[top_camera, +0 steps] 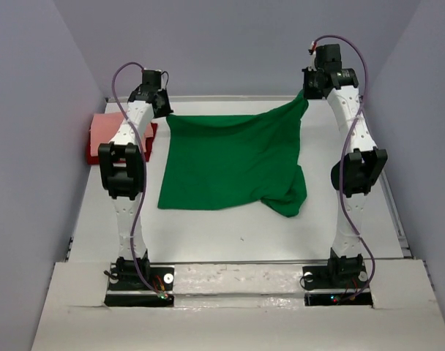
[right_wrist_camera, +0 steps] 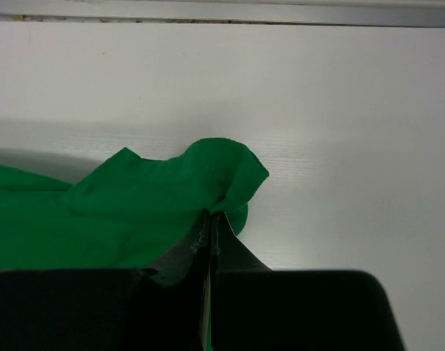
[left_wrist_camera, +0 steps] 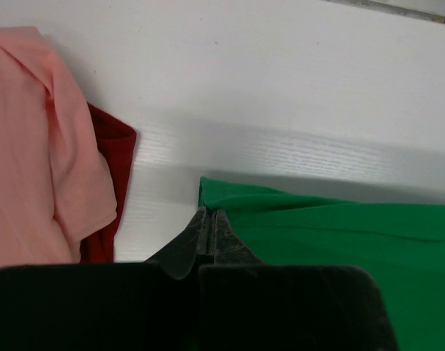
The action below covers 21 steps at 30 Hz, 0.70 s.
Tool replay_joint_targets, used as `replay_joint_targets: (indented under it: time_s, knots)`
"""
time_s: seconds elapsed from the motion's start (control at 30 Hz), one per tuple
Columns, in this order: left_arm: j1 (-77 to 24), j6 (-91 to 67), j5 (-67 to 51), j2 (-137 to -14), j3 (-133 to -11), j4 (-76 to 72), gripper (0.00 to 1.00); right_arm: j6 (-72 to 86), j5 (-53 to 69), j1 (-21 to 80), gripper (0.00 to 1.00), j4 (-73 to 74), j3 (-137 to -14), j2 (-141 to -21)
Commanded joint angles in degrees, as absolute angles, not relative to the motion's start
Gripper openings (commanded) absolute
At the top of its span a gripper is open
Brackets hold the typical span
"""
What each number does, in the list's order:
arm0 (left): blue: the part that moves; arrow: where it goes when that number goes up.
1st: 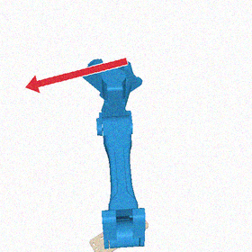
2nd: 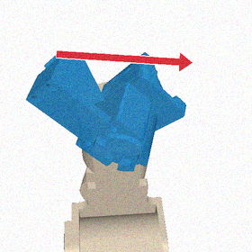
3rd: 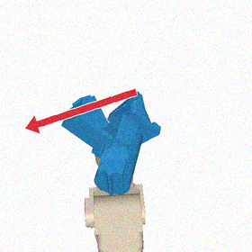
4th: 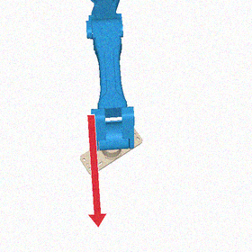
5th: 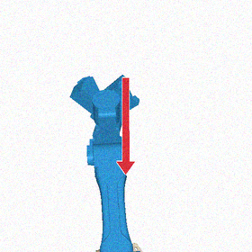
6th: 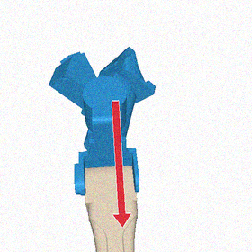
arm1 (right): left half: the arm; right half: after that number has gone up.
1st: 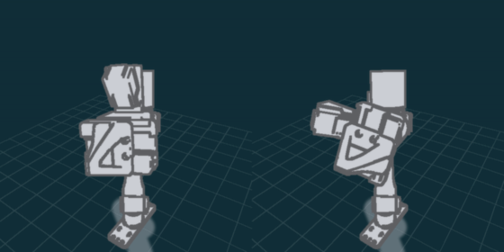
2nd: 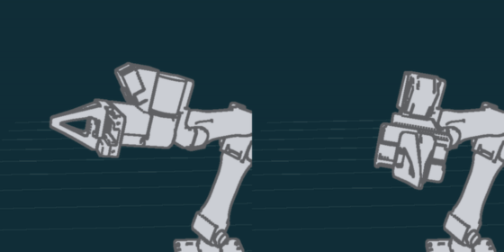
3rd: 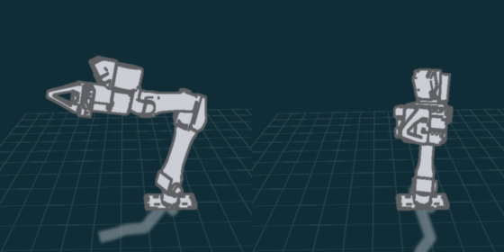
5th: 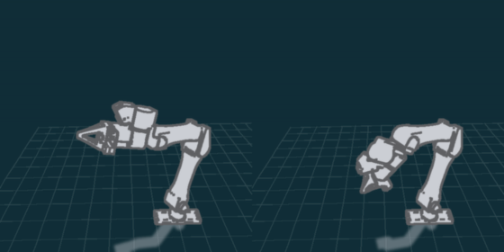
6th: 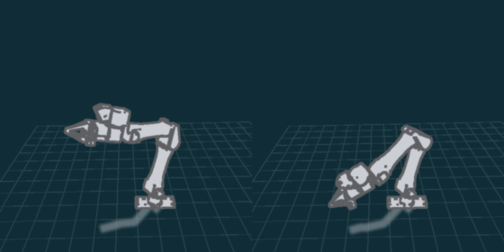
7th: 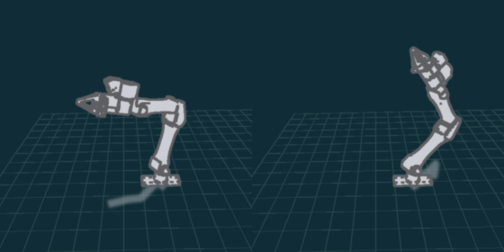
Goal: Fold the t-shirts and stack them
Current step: Flatten the tshirt out
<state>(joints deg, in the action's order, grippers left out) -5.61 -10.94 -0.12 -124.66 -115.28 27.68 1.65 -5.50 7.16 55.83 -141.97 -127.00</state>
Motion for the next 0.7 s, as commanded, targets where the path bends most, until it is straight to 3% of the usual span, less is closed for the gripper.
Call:
replay_joint_targets:
  time_s: [0.0,0.37,0.67]
  knots:
    - [-5.3,-8.6,-1.1,-126.1,-124.5,27.9,0.00,0.6,2.4,4.4,0.00,50.3,-144.0,-129.3]
    - [-1.0,-10.8,-3.0,-124.0,-120.1,25.5,0.00,1.8,6.9,3.1,0.00,50.5,-149.1,-134.9]
    - [-1.2,-12.6,-4.7,-115.5,-115.5,24.3,0.00,3.2,5.0,3.1,0.00,50.5,-147.2,-126.1]
